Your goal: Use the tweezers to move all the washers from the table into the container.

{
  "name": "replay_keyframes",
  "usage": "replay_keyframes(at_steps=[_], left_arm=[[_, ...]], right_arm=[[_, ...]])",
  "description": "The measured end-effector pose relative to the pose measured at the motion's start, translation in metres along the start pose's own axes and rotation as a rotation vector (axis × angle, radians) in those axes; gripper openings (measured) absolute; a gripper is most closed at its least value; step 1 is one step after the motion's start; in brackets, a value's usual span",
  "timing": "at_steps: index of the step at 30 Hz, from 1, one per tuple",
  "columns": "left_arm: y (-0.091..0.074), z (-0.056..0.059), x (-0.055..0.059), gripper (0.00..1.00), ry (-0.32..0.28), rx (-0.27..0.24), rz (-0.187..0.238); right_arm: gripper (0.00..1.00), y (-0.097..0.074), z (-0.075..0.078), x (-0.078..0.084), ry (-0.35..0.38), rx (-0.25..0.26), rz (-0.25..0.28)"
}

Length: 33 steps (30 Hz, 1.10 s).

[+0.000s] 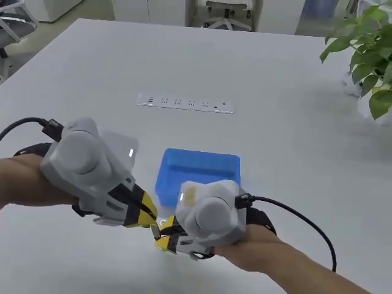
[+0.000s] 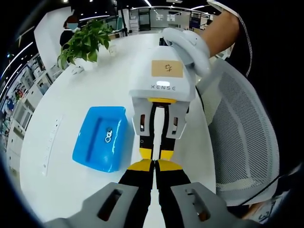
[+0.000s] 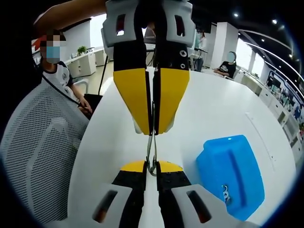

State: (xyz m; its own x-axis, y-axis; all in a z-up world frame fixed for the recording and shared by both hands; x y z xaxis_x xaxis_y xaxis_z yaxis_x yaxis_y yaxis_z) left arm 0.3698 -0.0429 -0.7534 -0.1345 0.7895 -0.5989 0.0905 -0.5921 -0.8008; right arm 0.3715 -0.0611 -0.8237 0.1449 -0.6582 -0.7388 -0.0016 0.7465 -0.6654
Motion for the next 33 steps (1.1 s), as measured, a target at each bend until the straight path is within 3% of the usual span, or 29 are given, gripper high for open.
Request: replay_keyframes(at_steps=[20, 33], left_arm=[[-0.027, -0.004, -0.028, 0.05, 0.046, -0.034, 0.007], [-0.037, -0.017, -0.046, 0.05, 0.063, -0.043, 0.018]], right_arm=[[0.10, -0.028, 0.013, -0.023, -0.029, 0.039, 0.000], [0.10, -0.046, 0.030, -0.032, -0.019, 0.063, -0.004]])
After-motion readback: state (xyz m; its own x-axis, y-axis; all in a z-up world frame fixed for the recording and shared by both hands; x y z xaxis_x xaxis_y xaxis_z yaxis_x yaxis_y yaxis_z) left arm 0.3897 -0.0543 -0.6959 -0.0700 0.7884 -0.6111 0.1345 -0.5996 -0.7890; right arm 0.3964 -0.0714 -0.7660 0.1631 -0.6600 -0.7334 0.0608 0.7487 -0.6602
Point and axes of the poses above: the centre of the closed fingertips' face, and the gripper's own axes: y roughly forward along the fingers, z roughly to its right, x roughly out of its underside, the point moved 3 cm from there along -y, roughly backward along the fingers, and after that the axes turned 4 degrees about -y, right-handed, at the moved point
